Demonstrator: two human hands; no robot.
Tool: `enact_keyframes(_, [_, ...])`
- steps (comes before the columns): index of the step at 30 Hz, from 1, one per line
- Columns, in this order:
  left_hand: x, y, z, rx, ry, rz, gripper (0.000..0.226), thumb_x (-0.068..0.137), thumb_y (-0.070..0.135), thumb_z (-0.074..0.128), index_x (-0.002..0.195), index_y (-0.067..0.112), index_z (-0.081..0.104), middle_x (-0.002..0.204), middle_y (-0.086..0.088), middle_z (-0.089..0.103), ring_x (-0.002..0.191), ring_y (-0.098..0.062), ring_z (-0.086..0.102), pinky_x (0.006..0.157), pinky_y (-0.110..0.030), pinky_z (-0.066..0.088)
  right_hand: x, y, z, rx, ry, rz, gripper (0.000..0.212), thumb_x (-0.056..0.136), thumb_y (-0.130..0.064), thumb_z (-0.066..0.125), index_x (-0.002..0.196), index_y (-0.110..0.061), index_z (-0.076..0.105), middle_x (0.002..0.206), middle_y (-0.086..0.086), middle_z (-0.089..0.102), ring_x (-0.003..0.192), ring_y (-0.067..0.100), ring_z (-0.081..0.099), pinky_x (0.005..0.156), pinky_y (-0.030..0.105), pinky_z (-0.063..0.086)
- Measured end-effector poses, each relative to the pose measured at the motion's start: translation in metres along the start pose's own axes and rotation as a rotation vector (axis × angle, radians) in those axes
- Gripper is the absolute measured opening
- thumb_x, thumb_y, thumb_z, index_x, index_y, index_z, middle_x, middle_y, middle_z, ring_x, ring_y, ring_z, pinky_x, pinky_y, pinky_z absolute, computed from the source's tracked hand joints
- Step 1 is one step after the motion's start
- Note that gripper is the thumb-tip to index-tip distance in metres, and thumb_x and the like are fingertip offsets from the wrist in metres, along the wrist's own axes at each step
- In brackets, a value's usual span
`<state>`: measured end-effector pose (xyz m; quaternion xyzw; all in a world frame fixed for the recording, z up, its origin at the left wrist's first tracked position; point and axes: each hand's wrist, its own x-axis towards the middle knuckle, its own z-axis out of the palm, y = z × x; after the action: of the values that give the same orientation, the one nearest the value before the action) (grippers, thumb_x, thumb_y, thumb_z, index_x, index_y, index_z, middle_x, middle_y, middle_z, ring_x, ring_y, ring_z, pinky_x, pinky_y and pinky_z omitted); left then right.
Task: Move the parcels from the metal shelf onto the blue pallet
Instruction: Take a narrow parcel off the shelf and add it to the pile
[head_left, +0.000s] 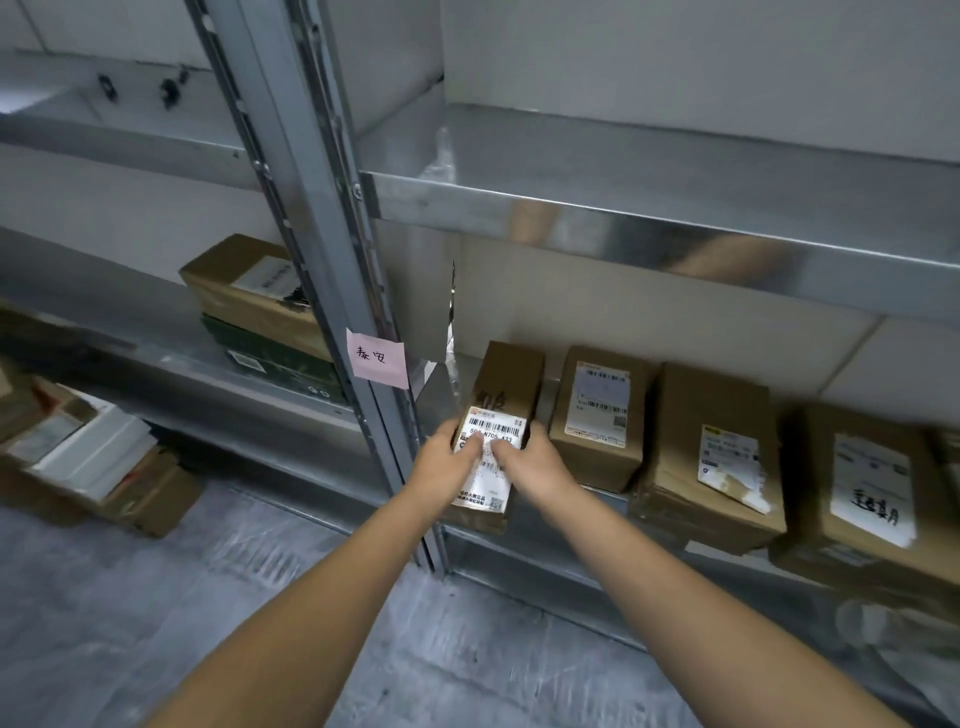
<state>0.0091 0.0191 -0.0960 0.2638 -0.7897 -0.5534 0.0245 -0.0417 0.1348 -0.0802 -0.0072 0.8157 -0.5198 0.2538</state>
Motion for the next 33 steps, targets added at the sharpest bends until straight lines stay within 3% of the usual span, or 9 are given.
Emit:
enact_keyframes(2, [-0.026, 0.002, 0.001, -0.043, 0.018, -0.006, 0.024, 0.097, 0.022, 0.055, 0.122, 0.020, 0.055, 0.088, 0.015, 0.065, 0.062, 0.007, 0.065, 0.046, -0.006, 0.044, -0.020, 0.002, -0.013, -0.024, -0.035, -0.036, 0.040, 0.092, -0.015, 0.057, 0.129, -0.007, 0.046, 0.123, 0.012, 0.065, 0.106, 0.028, 0.065, 0.092, 0.041, 0.053])
enact_keyframes(5, [-0.071, 0.004, 0.004, -0.129, 0.054, -0.023, 0.025, 0.095, 0.023, 0.061, 0.120, 0.020, 0.056, 0.094, 0.010, 0.069, 0.069, 0.002, 0.070, 0.052, -0.012, 0.050, -0.055, 0.007, -0.033, -0.060, -0.101, -0.086, 0.040, 0.095, -0.014, 0.055, 0.133, -0.009, 0.042, 0.126, 0.011, 0.063, 0.105, 0.026, 0.066, 0.087, 0.037, 0.054])
enact_keyframes(9, [-0.143, 0.014, 0.014, -0.201, 0.117, -0.015, 0.028, 0.092, 0.021, 0.065, 0.119, 0.018, 0.056, 0.101, 0.006, 0.070, 0.081, -0.007, 0.071, 0.058, -0.018, 0.055, -0.111, 0.021, -0.063, -0.076, -0.178, -0.147, 0.045, 0.095, -0.017, 0.056, 0.137, -0.012, 0.039, 0.127, 0.009, 0.062, 0.092, 0.016, 0.064, 0.061, 0.019, 0.050])
enact_keyframes(14, [-0.234, 0.036, 0.043, -0.171, 0.185, 0.031, 0.030, 0.091, 0.021, 0.067, 0.119, 0.017, 0.056, 0.104, 0.003, 0.069, 0.085, -0.009, 0.071, 0.059, -0.018, 0.055, -0.184, 0.043, -0.112, -0.097, -0.229, -0.221, 0.046, 0.095, -0.020, 0.056, 0.137, -0.014, 0.039, 0.129, 0.006, 0.060, 0.089, 0.010, 0.062, 0.062, 0.019, 0.050])
enact_keyframes(16, [-0.265, 0.049, 0.059, -0.157, 0.192, 0.068, 0.028, 0.091, 0.024, 0.067, 0.116, 0.019, 0.056, 0.106, 0.002, 0.069, 0.088, -0.010, 0.070, 0.062, -0.020, 0.056, -0.209, 0.050, -0.138, -0.114, -0.227, -0.266, 0.045, 0.094, -0.020, 0.057, 0.135, -0.014, 0.041, 0.128, 0.005, 0.060, 0.091, 0.011, 0.063, 0.071, 0.024, 0.053])
enact_keyframes(20, [-0.309, 0.087, 0.095, -0.142, 0.207, 0.173, 0.025, 0.089, 0.031, 0.069, 0.109, 0.026, 0.055, 0.106, 0.007, 0.067, 0.092, -0.006, 0.067, 0.072, -0.023, 0.055, -0.248, 0.053, -0.197, -0.084, -0.169, -0.345, 0.041, 0.090, -0.025, 0.057, 0.129, -0.019, 0.046, 0.119, 0.000, 0.065, 0.096, 0.014, 0.066, 0.085, 0.038, 0.056])
enact_keyframes(26, [-0.353, 0.154, 0.175, -0.160, 0.127, 0.299, 0.033, 0.089, 0.030, 0.069, 0.116, 0.019, 0.053, 0.110, 0.003, 0.066, 0.100, -0.013, 0.065, 0.089, -0.036, 0.056, -0.295, 0.067, -0.308, -0.050, 0.030, -0.392, 0.034, 0.090, -0.032, 0.055, 0.122, -0.021, 0.050, 0.107, -0.005, 0.065, 0.092, 0.016, 0.067, 0.083, 0.042, 0.057])
enact_keyframes(29, [-0.367, 0.185, 0.222, -0.145, 0.060, 0.374, 0.037, 0.088, 0.032, 0.070, 0.118, 0.017, 0.053, 0.111, 0.001, 0.066, 0.100, -0.015, 0.065, 0.085, -0.035, 0.056, -0.313, 0.085, -0.363, -0.011, 0.144, -0.393, 0.033, 0.092, -0.031, 0.055, 0.122, -0.019, 0.050, 0.110, -0.002, 0.065, 0.093, 0.019, 0.067, 0.079, 0.043, 0.058])
enact_keyframes(33, [-0.385, 0.222, 0.289, -0.137, -0.080, 0.444, 0.035, 0.088, 0.030, 0.070, 0.116, 0.018, 0.051, 0.108, 0.003, 0.065, 0.096, -0.009, 0.065, 0.078, -0.027, 0.055, -0.341, 0.120, -0.437, 0.066, 0.292, -0.360, 0.025, 0.092, -0.030, 0.055, 0.116, -0.024, 0.050, 0.110, -0.004, 0.065, 0.093, 0.015, 0.067, 0.084, 0.042, 0.057])
